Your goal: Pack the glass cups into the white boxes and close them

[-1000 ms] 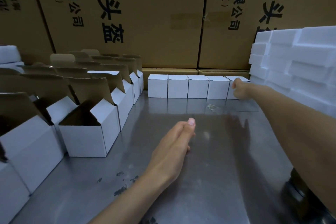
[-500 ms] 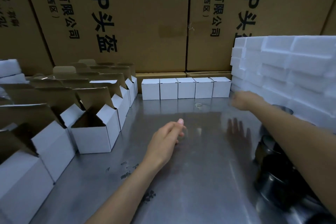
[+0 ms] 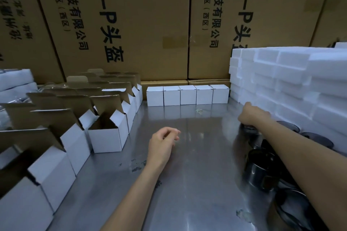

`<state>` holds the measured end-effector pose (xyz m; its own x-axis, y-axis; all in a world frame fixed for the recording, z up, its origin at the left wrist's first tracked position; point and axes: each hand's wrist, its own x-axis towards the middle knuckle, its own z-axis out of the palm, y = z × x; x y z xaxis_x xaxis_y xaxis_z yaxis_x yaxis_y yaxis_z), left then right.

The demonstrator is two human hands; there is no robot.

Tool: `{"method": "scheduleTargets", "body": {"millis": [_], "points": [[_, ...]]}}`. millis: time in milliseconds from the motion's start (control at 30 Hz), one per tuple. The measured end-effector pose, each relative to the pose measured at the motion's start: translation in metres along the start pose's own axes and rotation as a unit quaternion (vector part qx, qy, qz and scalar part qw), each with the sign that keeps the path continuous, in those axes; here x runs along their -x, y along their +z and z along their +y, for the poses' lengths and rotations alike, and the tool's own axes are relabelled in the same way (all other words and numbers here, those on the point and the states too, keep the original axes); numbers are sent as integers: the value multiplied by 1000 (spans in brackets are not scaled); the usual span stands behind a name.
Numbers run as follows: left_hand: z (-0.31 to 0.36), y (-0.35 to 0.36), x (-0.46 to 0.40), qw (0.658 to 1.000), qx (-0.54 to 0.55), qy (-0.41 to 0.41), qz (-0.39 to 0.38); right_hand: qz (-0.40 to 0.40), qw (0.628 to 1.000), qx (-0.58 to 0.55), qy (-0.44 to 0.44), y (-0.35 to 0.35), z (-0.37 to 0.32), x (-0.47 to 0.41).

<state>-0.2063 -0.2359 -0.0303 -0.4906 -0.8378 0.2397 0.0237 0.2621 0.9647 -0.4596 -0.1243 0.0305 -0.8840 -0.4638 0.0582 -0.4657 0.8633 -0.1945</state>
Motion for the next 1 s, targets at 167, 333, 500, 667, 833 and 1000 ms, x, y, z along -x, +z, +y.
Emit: {"method": "scheduleTargets", "body": {"millis": [167, 333, 500, 667, 833, 1000], "points": [[5, -3, 18, 1000, -25, 1, 4, -46, 988, 20, -149, 4, -59, 40], [8, -11, 43, 992, -109, 17, 59, 62, 948, 102, -296, 30, -106, 110], [6, -29, 66, 982, -173, 1, 74, 154, 914, 40, -372, 53, -115, 186], [0, -60, 92, 974, -211, 57, -55, 217, 874, -63, -431, 61, -91, 242], [8, -67, 106, 969, -204, 60, -122, 204, 870, -181, -410, 66, -67, 263], [9, -68, 106, 979, -160, 54, -114, 31, 901, -312, -300, 71, -68, 248]]}}
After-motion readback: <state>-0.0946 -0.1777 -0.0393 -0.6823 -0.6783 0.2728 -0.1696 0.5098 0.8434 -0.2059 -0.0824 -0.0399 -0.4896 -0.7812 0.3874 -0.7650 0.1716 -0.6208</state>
